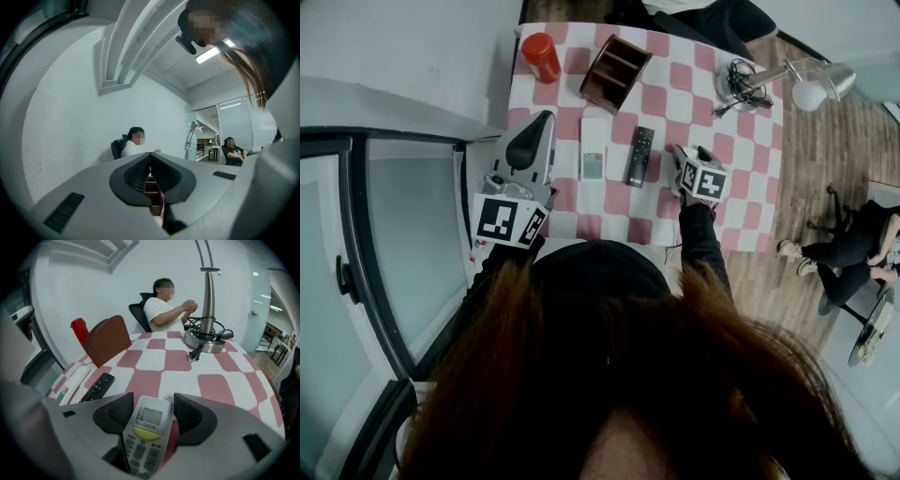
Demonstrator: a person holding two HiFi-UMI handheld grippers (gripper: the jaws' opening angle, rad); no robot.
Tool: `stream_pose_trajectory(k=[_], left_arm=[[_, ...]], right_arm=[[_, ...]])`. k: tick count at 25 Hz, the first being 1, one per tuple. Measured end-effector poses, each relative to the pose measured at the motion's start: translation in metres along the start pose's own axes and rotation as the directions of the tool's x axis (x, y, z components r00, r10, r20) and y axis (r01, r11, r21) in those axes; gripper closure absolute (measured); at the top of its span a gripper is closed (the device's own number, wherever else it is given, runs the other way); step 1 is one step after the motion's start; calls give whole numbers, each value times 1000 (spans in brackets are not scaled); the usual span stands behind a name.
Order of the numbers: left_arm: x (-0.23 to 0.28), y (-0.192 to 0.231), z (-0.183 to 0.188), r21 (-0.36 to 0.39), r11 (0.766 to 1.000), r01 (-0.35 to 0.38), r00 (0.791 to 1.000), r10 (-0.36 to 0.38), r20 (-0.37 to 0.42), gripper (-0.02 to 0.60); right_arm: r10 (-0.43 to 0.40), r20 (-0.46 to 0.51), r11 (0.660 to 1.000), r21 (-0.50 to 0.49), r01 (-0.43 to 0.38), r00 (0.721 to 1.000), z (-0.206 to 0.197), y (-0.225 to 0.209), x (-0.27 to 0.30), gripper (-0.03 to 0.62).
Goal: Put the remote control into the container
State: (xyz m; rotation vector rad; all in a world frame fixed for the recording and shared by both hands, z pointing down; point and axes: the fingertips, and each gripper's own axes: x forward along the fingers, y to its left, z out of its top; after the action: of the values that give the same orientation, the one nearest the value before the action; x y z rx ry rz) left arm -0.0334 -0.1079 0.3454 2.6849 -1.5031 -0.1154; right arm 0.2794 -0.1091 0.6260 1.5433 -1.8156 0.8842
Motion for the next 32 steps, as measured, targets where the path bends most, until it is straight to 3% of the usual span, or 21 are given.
stream_pose_trajectory(k=[3, 8, 12, 16, 22, 26, 32], left_arm=[[1, -1, -1, 0, 1000, 2, 1000, -2, -5, 572], [0, -1, -1, -1, 1000, 2, 1000, -2, -7, 572], [0, 0, 0, 1, 1000, 3, 1000, -3, -4, 572], [-1, 4, 1, 4, 1000, -2, 1000, 2, -3, 572], [0, 3, 2, 3, 1000, 0, 1000, 0, 6, 572], [-1, 4, 3, 2, 1000, -1, 1000, 1, 9, 572], [-2, 7, 5, 0, 1000, -16, 1000, 16, 17, 572]], right_arm=[[-24, -21, 997, -69, 23, 999, 0, 2, 5, 341], [-12, -19, 996, -83, 10, 1000, 1, 2, 6, 341], [63, 88, 995, -82, -56, 994, 10, 10, -8, 341], [121, 230, 988, -121, -95, 966, 33, 26, -43, 341], [174, 324, 981, -136, -136, 930, 52, 38, -74, 341], [205, 412, 978, -114, -173, 888, 78, 46, -93, 341], [266, 511, 964, -164, -211, 818, 132, 70, -107, 341]])
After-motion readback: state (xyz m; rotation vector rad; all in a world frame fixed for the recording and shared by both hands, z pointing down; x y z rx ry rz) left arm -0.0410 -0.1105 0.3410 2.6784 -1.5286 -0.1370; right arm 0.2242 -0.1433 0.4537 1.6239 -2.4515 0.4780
